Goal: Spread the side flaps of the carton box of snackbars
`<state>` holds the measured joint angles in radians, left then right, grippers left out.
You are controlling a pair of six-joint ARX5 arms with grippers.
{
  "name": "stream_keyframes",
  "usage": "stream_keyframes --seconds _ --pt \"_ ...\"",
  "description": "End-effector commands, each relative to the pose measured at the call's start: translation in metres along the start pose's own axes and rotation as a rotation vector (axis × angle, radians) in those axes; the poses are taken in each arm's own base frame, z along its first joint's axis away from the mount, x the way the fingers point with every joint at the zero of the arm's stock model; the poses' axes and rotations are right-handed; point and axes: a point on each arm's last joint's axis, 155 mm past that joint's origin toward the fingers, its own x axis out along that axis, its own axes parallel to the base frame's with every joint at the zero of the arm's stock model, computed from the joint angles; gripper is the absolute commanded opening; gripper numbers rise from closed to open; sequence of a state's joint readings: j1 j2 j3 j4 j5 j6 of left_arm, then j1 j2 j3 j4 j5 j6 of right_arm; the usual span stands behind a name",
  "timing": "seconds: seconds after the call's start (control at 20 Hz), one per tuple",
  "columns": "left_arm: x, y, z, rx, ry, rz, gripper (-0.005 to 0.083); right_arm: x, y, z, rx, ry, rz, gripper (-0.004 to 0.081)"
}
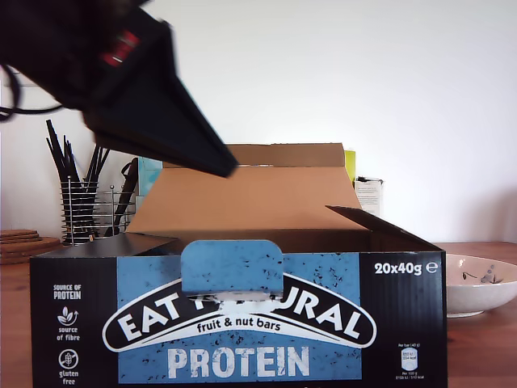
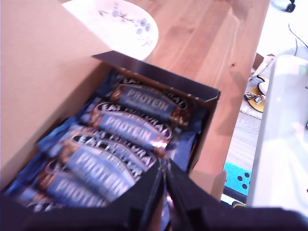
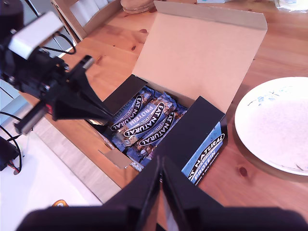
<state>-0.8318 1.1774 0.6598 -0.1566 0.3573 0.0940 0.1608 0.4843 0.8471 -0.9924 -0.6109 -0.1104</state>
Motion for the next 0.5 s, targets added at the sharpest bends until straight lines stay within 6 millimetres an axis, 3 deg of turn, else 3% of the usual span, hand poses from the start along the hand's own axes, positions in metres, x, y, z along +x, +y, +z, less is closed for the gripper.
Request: stream_keyframes --seconds 0.0,0.2,0.45 --pt "0.008 0.001 0.017 0.023 -0.022 0.002 -0.0021 -0.001 0.001 0.001 -0.020 -0.006 0.001 -0.0013" --pt "0.038 0.007 0.020 0.037 0.017 0.002 -0.0021 0.000 0.002 0.001 -0.028 -0.006 0.007 -0.0013" --pt "0.068 0.018 0.009 0.070 0.088 0.005 -0.0021 0.000 0.006 0.000 -0.042 -0.002 0.023 -0.0013"
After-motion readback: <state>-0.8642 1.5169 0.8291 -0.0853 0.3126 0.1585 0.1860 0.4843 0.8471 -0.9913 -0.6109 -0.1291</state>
